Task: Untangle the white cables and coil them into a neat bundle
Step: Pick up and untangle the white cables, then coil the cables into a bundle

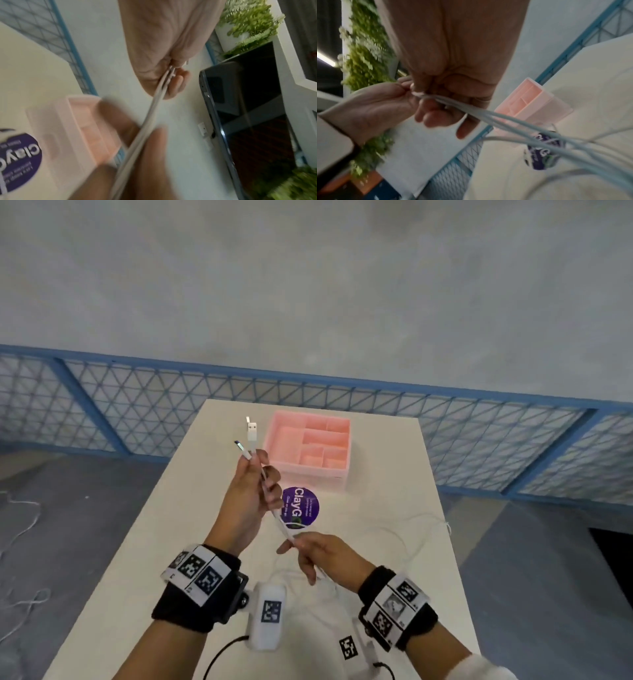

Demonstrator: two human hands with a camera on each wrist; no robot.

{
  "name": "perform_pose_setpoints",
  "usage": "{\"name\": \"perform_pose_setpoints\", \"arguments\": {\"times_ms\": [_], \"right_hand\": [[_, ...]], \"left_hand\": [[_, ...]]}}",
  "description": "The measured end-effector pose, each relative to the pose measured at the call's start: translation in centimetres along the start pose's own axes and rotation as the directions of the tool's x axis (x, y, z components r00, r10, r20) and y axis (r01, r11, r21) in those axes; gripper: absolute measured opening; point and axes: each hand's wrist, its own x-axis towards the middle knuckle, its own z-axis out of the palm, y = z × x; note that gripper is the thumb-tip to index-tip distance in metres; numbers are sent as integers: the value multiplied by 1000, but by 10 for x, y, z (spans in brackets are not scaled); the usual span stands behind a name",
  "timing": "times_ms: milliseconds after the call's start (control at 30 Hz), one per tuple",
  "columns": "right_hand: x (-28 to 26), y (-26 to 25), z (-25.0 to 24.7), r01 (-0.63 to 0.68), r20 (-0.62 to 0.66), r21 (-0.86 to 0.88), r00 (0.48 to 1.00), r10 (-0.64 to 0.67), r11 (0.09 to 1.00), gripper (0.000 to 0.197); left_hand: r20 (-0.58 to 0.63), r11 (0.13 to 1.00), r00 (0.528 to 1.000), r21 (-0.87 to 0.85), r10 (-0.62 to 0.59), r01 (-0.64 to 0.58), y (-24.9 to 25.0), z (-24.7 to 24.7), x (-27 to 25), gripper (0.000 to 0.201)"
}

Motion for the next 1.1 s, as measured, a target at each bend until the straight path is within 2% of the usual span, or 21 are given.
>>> {"name": "perform_pose_setpoints", "arguments": {"times_ms": [100, 200, 267, 333, 400, 467, 533, 600, 667, 800, 867, 933, 967, 1100], "right_hand": [[-5, 35, -8, -158, 145, -50, 976, 164, 986, 24], [1, 45, -17, -265, 210, -89, 937, 278, 960, 21], [17, 36, -25, -331, 195, -251, 903, 382, 910, 21], [40, 22, -30, -369, 53, -462, 896, 440, 806, 25], [62, 3, -28, -366, -155, -681, 919, 363, 634, 27], [77, -19, -14, -315, -274, -865, 949, 159, 390, 26], [88, -37, 6, -226, -246, -944, 968, -54, 240, 19], [98, -54, 29, -142, -166, -982, 962, -217, 122, 9], [109, -62, 51, -106, -118, -993, 949, -291, 60, 20], [133, -75, 85, 25, -3, -996, 943, -333, 80, 13], [143, -79, 98, 34, -3, -994, 941, -340, 103, 13], [151, -86, 109, 50, -13, -984, 938, -347, 171, 13], [157, -90, 114, 52, -23, -978, 936, -351, 202, 11], [172, -96, 123, 52, -17, -943, 979, -204, 330, 22]], "left_hand": [[-97, 999, 995, -13, 37, -39, 21, -39, 0, 31], [-134, 1000, 991, -3, -14, 13, 26, -63, -7, 30], [-151, 995, 985, 47, -78, 86, 18, -71, -10, 27], [-170, 977, 973, 116, -159, 180, 9, -77, -11, 25], [-208, 947, 955, 199, -213, 254, 3, -85, -12, 28], [-279, 926, 938, 254, -206, 279, 2, -95, -10, 31], [-326, 915, 929, 297, -174, 275, 6, -105, -5, 33], [-318, 899, 934, 341, -163, 273, 10, -112, 3, 34], [-289, 882, 944, 390, -158, 267, 12, -117, 9, 34], [-188, 843, 981, 521, -41, 135, 10, -136, 11, 29], [-136, 818, 991, 572, 15, 66, 11, -151, 12, 30], [-79, 777, 996, 629, 32, 25, 14, -166, 15, 30], [-47, 769, 999, 639, 5, 26, 17, -173, 18, 30], [47, 785, 977, 604, -208, 138, 32, -195, 18, 31]]}}
